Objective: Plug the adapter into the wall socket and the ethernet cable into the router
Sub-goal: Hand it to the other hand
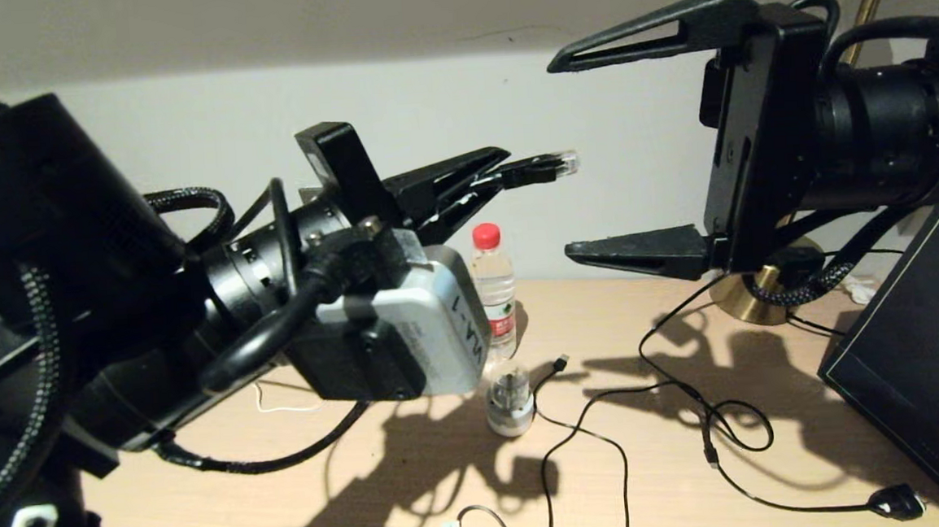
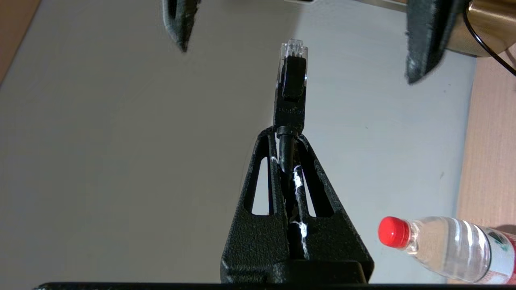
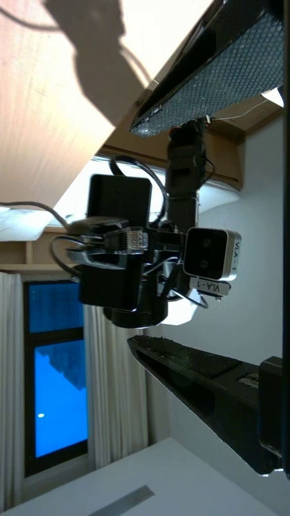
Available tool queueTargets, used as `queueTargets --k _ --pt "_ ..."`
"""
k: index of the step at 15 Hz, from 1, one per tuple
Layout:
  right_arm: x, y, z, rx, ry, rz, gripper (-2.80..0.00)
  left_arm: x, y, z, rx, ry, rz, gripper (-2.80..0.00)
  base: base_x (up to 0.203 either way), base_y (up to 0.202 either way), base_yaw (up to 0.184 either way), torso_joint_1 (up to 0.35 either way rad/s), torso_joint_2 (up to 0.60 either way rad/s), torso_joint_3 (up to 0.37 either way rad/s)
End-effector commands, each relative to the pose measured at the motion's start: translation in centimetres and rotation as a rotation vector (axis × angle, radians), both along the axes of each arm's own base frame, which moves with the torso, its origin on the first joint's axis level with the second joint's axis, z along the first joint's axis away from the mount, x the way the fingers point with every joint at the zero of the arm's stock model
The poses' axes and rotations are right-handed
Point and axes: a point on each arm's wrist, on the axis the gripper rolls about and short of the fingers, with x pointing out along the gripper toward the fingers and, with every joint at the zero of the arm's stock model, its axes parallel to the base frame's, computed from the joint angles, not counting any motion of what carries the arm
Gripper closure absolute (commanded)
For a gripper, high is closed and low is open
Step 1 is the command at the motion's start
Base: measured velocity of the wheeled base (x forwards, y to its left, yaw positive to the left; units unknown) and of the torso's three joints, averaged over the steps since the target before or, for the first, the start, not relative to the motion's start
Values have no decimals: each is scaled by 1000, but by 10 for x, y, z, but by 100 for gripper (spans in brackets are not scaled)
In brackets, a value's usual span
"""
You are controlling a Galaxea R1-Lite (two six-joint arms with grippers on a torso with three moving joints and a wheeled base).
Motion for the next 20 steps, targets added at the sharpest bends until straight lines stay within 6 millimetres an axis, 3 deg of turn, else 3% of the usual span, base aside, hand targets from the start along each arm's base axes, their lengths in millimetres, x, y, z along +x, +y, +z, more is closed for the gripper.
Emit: queueTargets --k 1,9,10,20 --pt "-1 2 -1 2 11 13 -280 3 -3 -1 7 -7 -2 0 0 0 0 0 0 0" --pt "-2 2 -2 5 32 29 -280 4 -4 -3 15 -15 -3 0 0 0 0 0 0 0" --pt "-2 2 -2 5 33 29 0 4 -4 -2 13 -17 -3 0 0 0 0 0 0 0" --pt "-1 3 -4 2 35 29 0 3 -4 -1 10 -20 -6 0 0 0 0 0 0 0"
